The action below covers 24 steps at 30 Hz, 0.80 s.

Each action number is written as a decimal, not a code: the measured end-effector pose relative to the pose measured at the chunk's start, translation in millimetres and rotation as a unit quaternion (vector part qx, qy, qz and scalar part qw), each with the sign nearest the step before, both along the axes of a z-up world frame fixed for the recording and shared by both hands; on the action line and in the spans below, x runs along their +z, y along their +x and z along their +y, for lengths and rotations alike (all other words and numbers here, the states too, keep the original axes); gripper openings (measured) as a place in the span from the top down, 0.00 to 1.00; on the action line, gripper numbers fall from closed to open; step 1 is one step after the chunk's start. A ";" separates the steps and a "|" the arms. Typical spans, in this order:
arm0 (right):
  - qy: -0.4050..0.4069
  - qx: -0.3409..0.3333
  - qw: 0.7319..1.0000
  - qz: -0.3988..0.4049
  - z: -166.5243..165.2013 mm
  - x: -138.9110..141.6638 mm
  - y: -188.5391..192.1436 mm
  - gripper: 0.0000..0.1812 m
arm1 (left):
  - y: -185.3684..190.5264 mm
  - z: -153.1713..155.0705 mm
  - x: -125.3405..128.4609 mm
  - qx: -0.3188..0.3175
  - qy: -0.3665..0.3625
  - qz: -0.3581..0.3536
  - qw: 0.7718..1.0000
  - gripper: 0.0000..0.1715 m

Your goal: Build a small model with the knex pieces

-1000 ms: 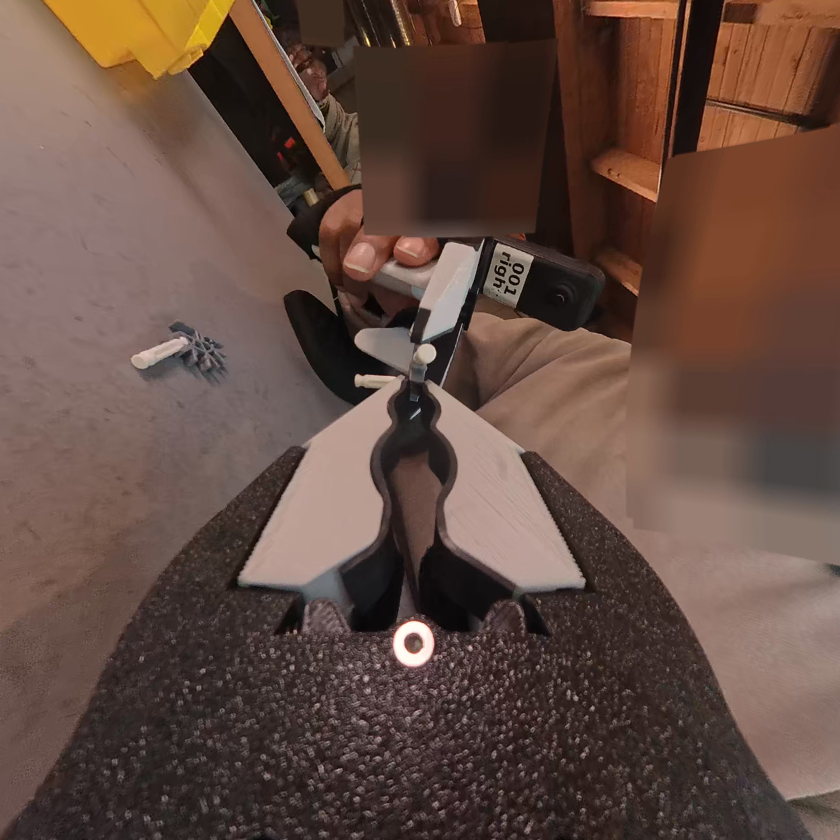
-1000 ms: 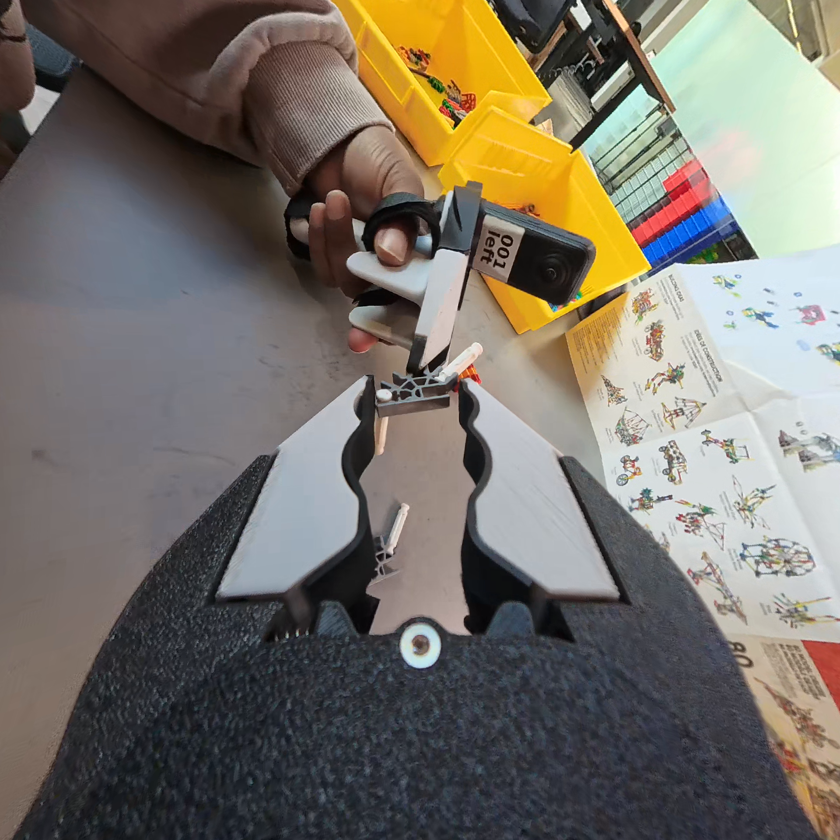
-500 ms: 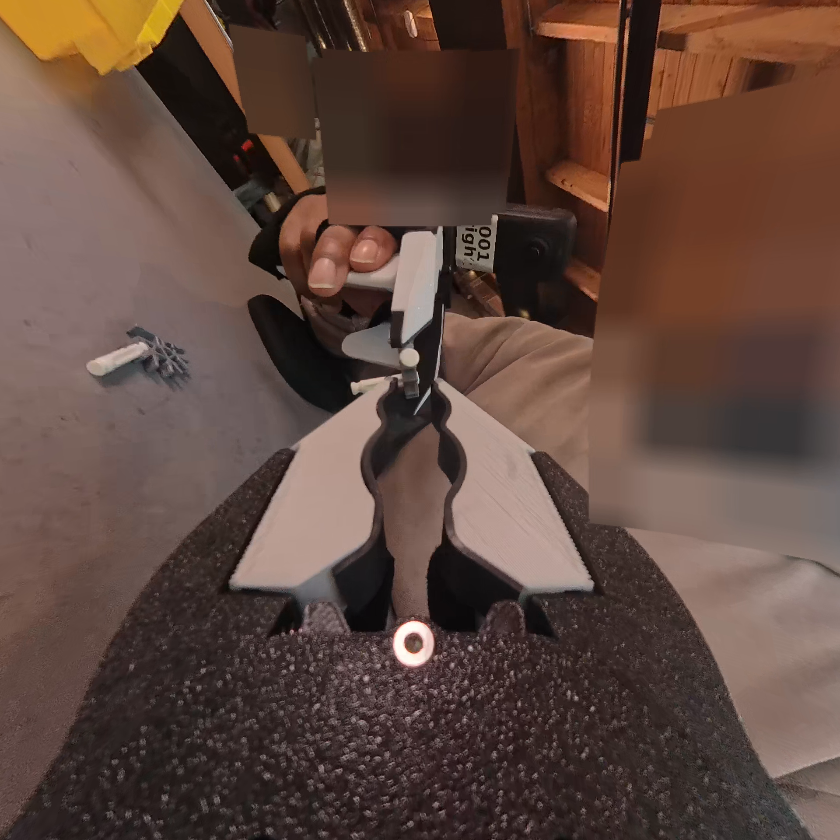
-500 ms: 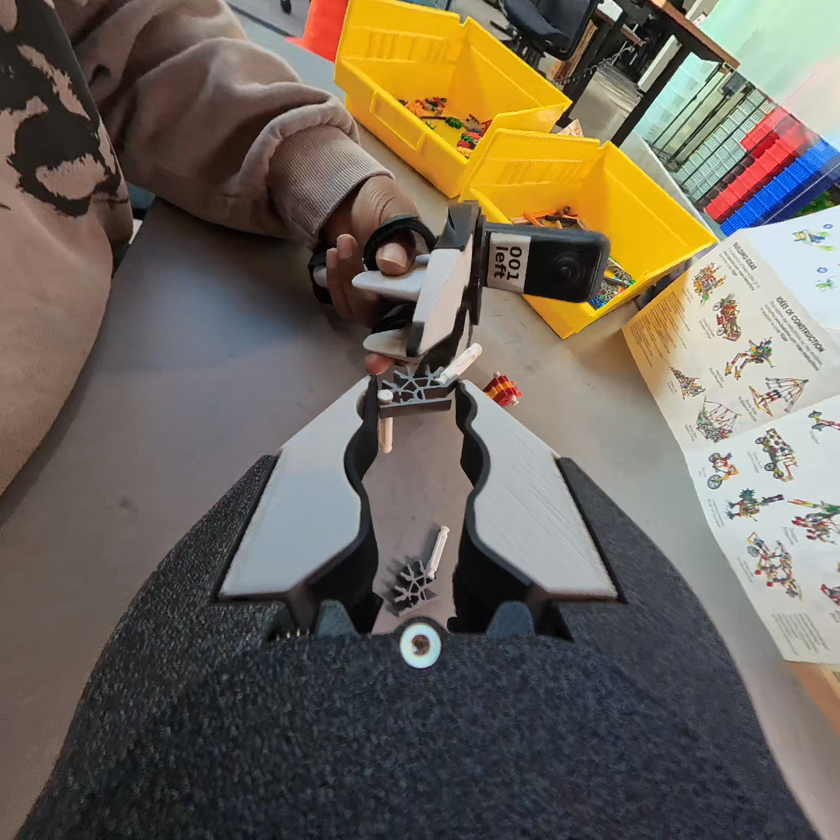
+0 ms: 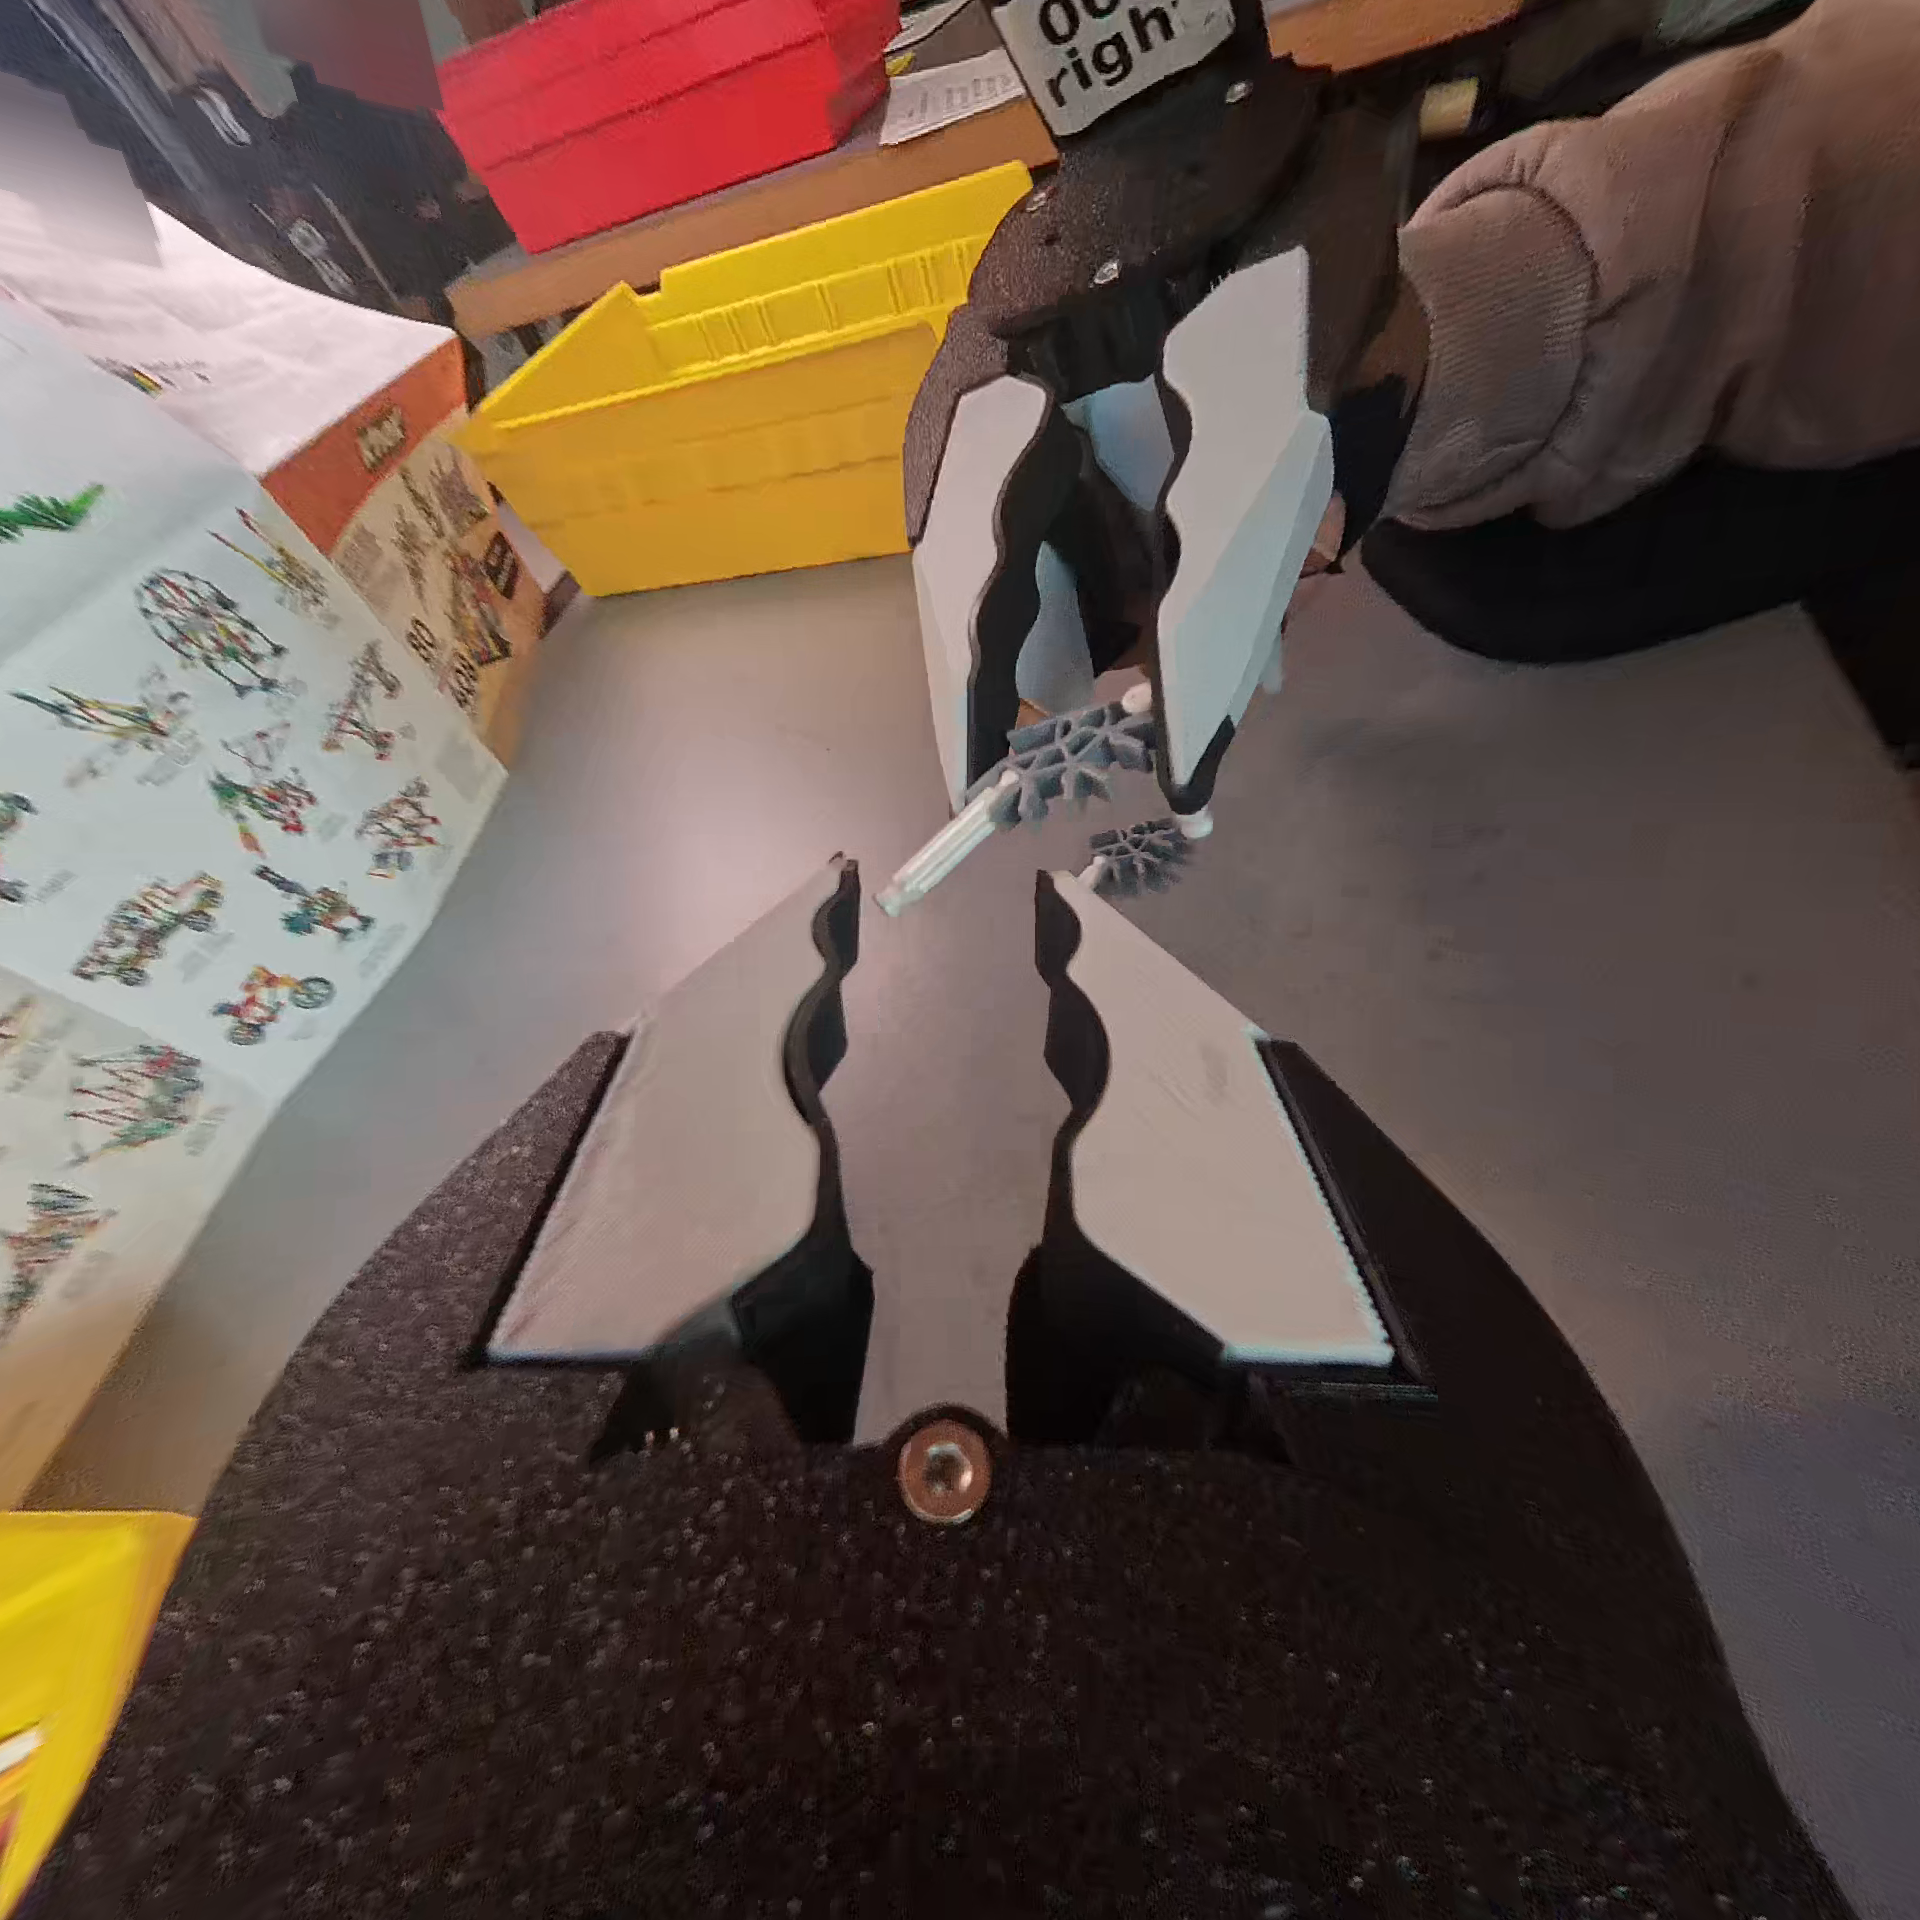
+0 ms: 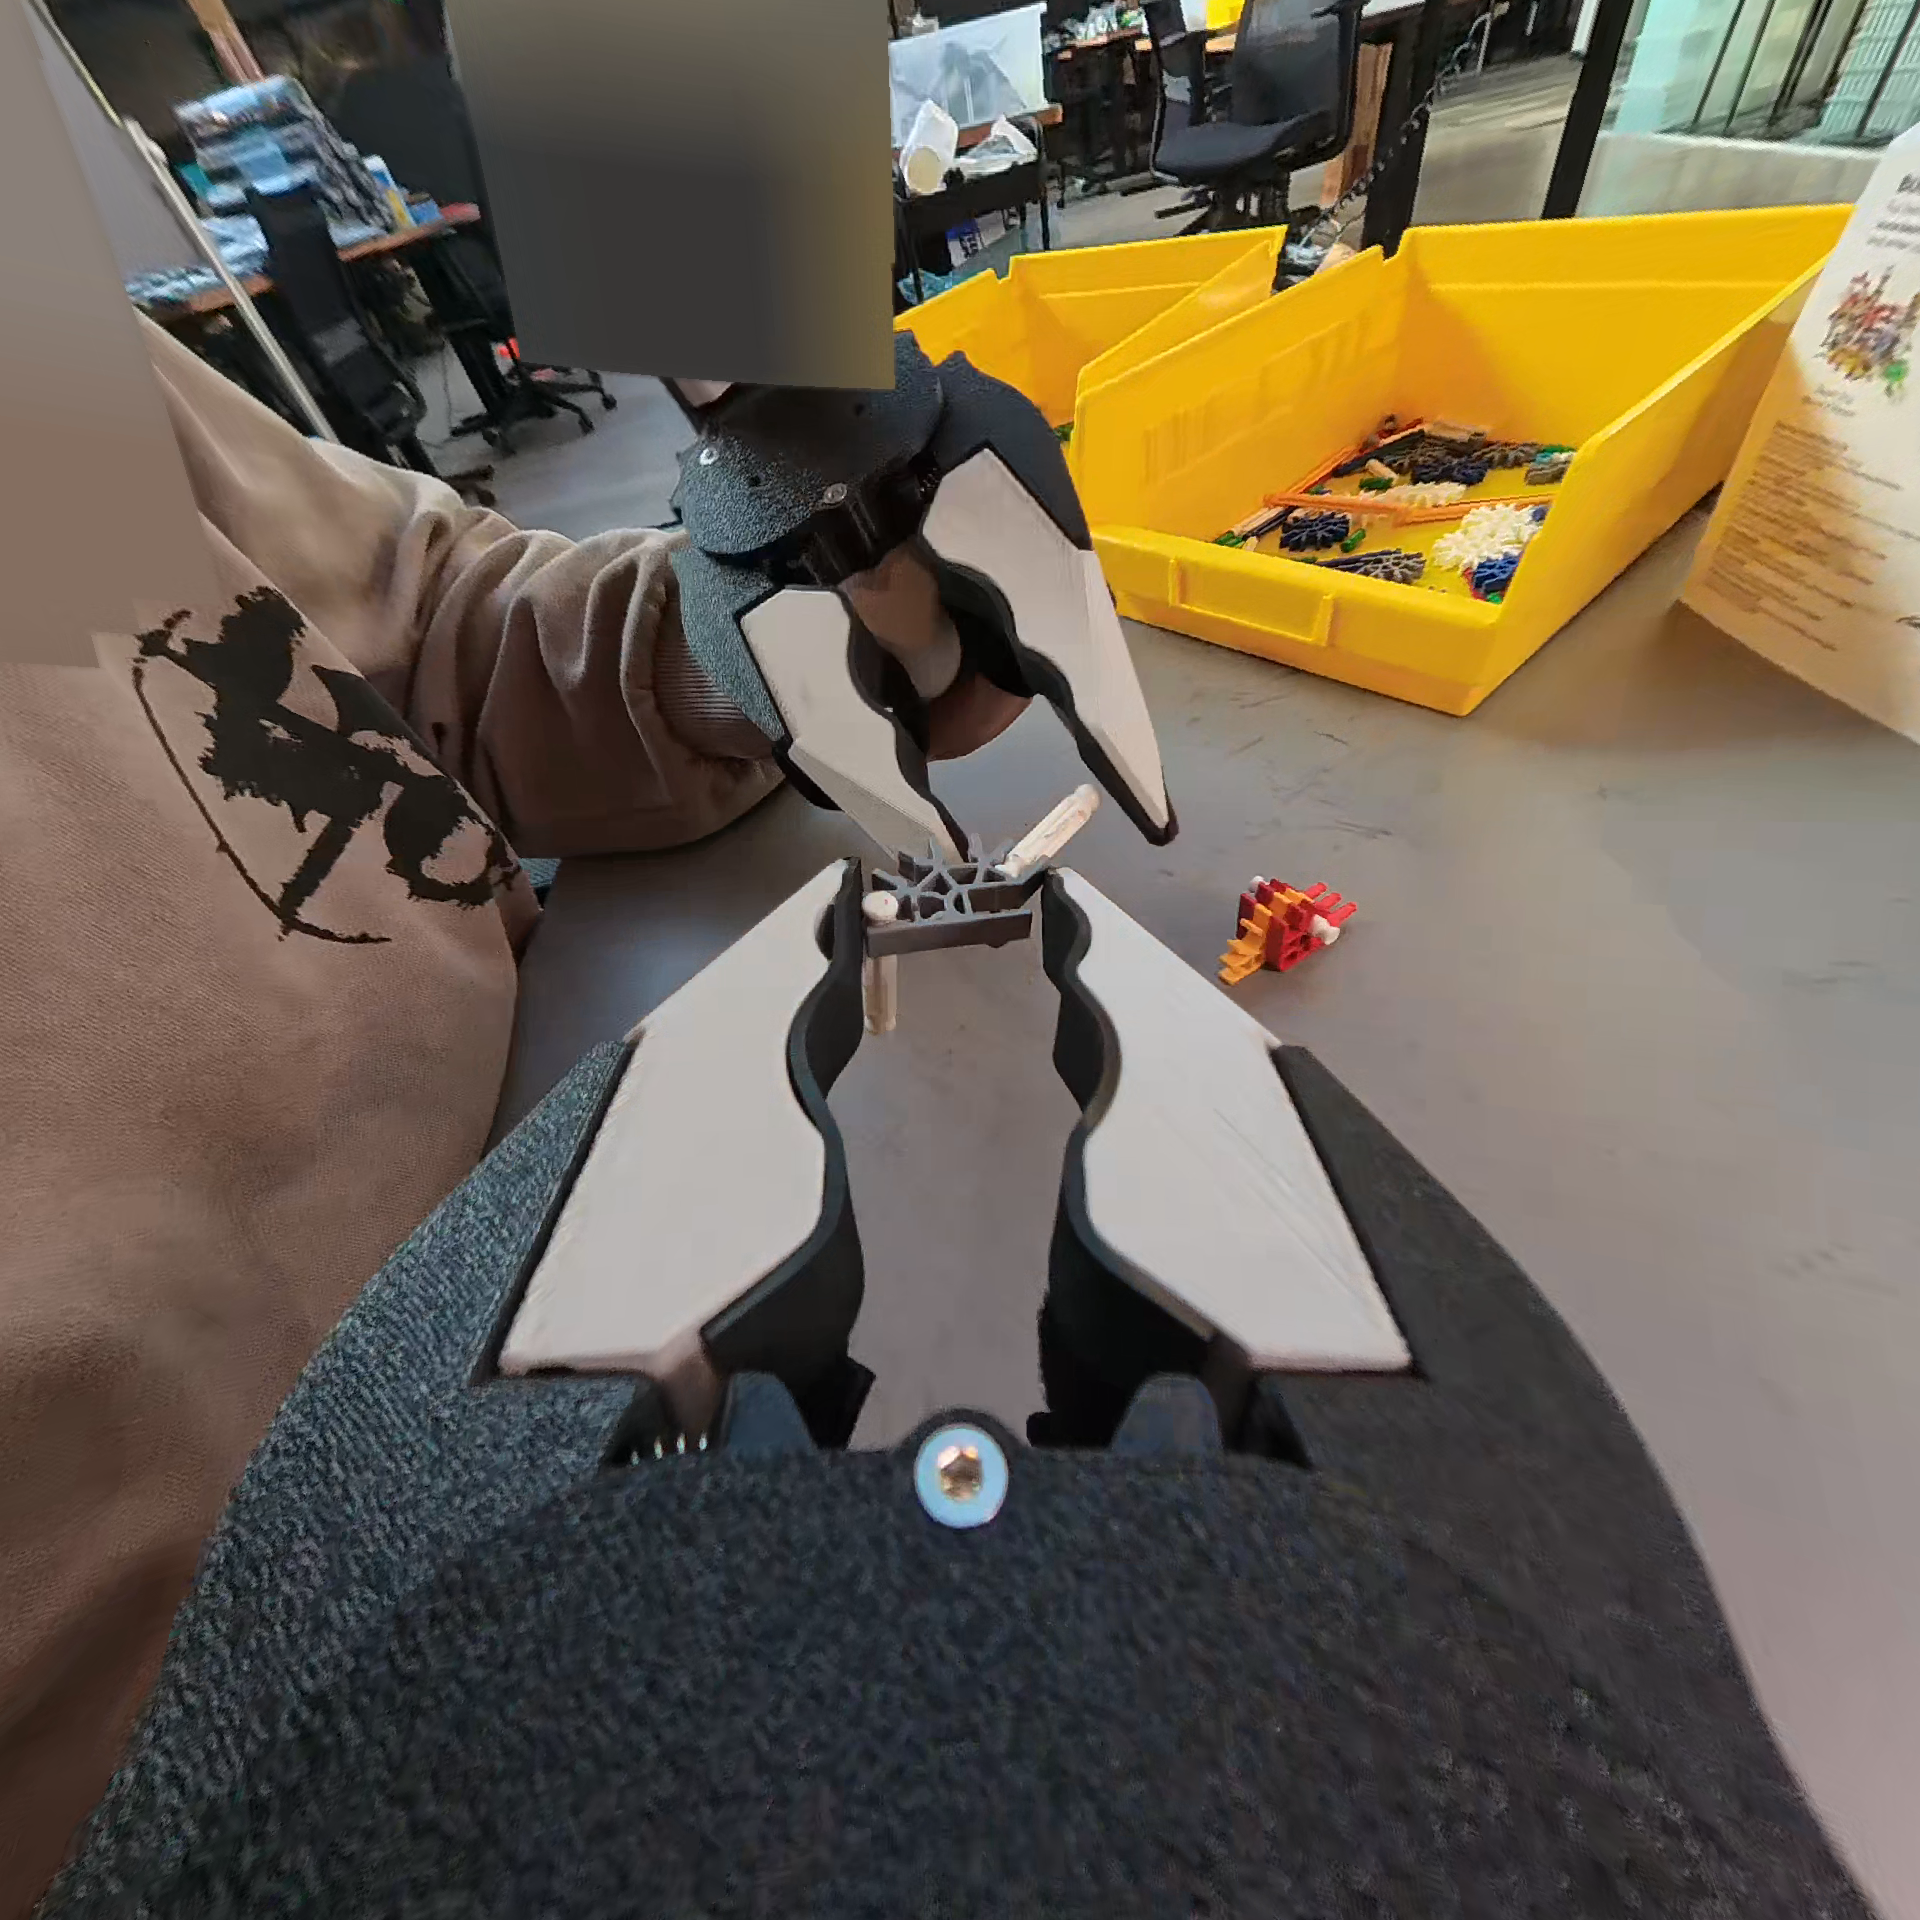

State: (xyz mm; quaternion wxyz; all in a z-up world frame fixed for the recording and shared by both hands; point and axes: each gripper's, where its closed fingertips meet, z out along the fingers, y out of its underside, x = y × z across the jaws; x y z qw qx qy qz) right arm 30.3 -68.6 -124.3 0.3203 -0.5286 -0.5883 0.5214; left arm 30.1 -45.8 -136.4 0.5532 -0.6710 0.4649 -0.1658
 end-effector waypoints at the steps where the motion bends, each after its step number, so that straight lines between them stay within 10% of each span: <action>1: -0.016 0.006 1.000 0.001 -0.7 -0.4 -2.4 0.83 | -1.7 1.4 -0.6 0.008 0.024 0.020 0.999 0.83; 11: -0.134 0.031 0.990 0.026 5.6 0.5 -9.4 0.83 | -10.8 10.2 -4.7 0.048 0.166 0.122 0.977 0.95; 24: -0.255 0.000 0.962 0.097 30.7 22.1 -0.4 0.84 | -4.8 11.6 -1.7 0.014 -0.039 -0.121 0.992 0.97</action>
